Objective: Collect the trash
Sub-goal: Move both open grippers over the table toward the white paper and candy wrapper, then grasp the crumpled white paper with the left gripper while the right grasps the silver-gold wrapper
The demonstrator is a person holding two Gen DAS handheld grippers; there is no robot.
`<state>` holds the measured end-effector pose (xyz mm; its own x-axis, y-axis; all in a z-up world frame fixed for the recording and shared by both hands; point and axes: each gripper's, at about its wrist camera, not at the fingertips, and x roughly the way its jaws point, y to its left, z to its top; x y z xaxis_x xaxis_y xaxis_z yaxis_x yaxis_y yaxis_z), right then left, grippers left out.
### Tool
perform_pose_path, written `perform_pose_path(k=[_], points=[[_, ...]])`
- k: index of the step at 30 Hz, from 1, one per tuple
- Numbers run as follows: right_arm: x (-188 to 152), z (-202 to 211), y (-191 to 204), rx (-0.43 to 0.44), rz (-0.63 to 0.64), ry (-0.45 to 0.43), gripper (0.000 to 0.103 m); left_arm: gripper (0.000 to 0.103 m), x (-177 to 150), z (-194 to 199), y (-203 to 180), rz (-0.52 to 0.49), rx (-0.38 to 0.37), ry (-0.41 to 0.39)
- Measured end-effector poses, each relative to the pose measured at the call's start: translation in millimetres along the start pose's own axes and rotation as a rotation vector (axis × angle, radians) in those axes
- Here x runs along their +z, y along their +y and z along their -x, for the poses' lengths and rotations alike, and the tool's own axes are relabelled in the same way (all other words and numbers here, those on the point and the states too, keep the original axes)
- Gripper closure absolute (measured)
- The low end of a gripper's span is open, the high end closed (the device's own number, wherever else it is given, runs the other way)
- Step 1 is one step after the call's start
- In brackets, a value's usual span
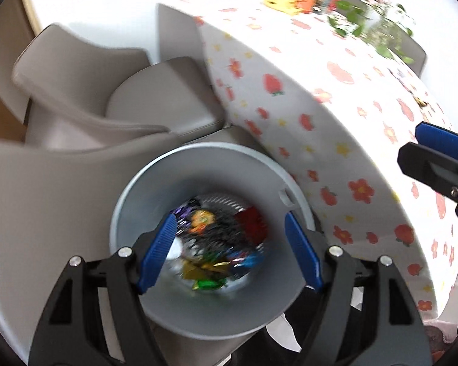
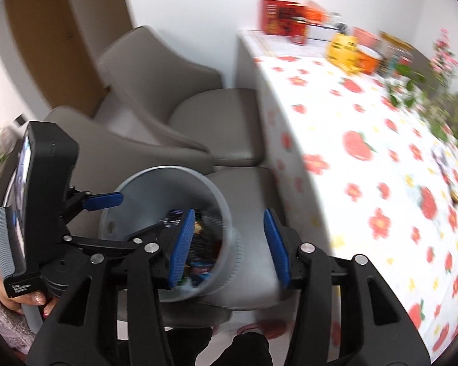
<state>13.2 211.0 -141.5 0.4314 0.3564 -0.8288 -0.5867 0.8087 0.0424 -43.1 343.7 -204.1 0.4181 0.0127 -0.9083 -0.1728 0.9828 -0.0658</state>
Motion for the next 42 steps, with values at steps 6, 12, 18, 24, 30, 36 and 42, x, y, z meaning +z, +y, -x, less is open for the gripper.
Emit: perform_pose_path(k=[6, 12, 18, 24, 30, 36, 42], points=[[-15.9, 24.2, -83.4, -0.122, -0.141, -0.032, 0.054, 0.03, 27.4, -13.4, -69.0, -0.118, -0.037, -0.004], [-31.0, 51.5, -181.4, -0.224, -0.247, -0.052, 0.054, 0.03, 65.1, -23.3, -154.8, -0.199, -0.077, -0.02], [-46.5, 74.7, -270.9, -0.29, -0.315, -0.073, 0.054, 0.03, 105.0, -33.0, -244.2, -0.257, -0.109, -0.047], [-47.9, 81.2, -337.7, -0.331, -0.361, -0.084, 0.054, 0.03, 144.1, -39.8, -311.9, -0.291, -0.138, -0.071], [-29.0, 69.3, -389.1, -0.363, -0.426, -0.103, 0.054, 0.03, 186.1, -56.7, -353.3, -0.327, -0.133, -0.082], [-10.4, 23.8, -445.4, -0.414, -0.504, -0.064, 0.054, 0.03, 229.8, -94.5, -388.7, -0.377, -0.131, -0.075], [0.4, -23.8, -485.1, -0.442, -0.571, -0.035, 0.054, 0.03, 273.0, -135.1, -420.0, -0.413, -0.156, -0.069]])
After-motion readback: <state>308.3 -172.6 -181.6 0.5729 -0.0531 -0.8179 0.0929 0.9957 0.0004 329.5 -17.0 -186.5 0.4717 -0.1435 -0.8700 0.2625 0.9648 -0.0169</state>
